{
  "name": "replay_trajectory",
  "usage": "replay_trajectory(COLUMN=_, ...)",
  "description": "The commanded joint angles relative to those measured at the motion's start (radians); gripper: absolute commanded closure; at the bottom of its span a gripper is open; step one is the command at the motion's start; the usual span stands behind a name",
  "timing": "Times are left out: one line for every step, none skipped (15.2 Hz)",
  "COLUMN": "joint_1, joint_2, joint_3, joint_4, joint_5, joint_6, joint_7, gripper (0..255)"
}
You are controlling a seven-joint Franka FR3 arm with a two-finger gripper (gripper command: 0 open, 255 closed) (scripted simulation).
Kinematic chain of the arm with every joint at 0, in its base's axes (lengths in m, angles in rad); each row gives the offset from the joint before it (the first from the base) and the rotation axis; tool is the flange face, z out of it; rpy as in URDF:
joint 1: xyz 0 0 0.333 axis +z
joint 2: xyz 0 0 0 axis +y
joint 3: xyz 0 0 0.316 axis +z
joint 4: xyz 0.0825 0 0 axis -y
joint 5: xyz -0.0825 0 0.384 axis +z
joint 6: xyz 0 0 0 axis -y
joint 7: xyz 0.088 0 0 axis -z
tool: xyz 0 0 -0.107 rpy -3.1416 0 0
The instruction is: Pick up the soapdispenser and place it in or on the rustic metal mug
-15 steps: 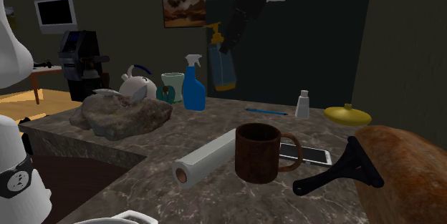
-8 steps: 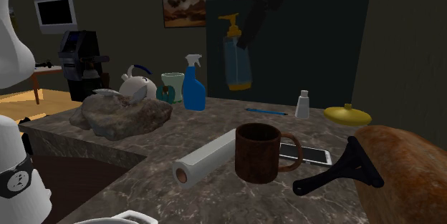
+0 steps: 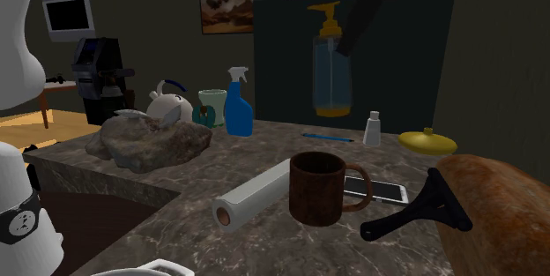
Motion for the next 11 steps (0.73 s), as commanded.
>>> replay_trajectory(joint_1=-0.009, joint_2=0.033, joint_3=-0.009, joint_4=0.046, joint_5=-0.014, joint_6=-0.013, joint_7=-0.026, gripper=255)
replay_trajectory(joint_1=-0.012, joint_2=0.026, joint_3=-0.009, joint_4=0.021, joint_5=-0.013, joint_6=0.005, joint_7=-0.025, gripper=255)
replay_trajectory(joint_1=-0.015, joint_2=0.019, joint_3=-0.008, joint_4=-0.004, joint_5=-0.011, joint_6=0.023, joint_7=-0.024, gripper=255)
replay_trajectory(joint_1=-0.018, joint_2=0.014, joint_3=-0.008, joint_4=-0.027, joint_5=-0.010, joint_6=0.040, joint_7=-0.023, gripper=255)
replay_trajectory(joint_1=-0.020, joint_2=0.009, joint_3=-0.008, joint_4=-0.048, joint_5=-0.009, joint_6=0.057, joint_7=-0.023, gripper=255)
replay_trajectory(joint_1=-0.023, joint_2=0.005, joint_3=-0.007, joint_4=-0.069, joint_5=-0.008, joint_6=0.073, joint_7=-0.022, gripper=255)
replay_trajectory(joint_1=-0.025, joint_2=0.001, joint_3=-0.007, joint_4=-0.089, joint_5=-0.007, joint_6=0.089, joint_7=-0.021, gripper=255)
replay_trajectory(joint_1=-0.027, joint_2=-0.003, joint_3=-0.007, joint_4=-0.108, joint_5=-0.006, joint_6=0.105, joint_7=-0.020, gripper=255)
replay_trajectory(joint_1=-0.028, joint_2=-0.005, joint_3=-0.007, joint_4=-0.126, joint_5=-0.005, joint_6=0.120, joint_7=-0.020, gripper=255)
replay_trajectory(joint_1=-0.030, joint_2=-0.008, joint_3=-0.007, joint_4=-0.143, joint_5=-0.005, joint_6=0.135, joint_7=-0.019, gripper=255)
replay_trajectory(joint_1=-0.032, joint_2=-0.010, joint_3=-0.007, joint_4=-0.160, joint_5=-0.004, joint_6=0.149, joint_7=-0.018, gripper=255)
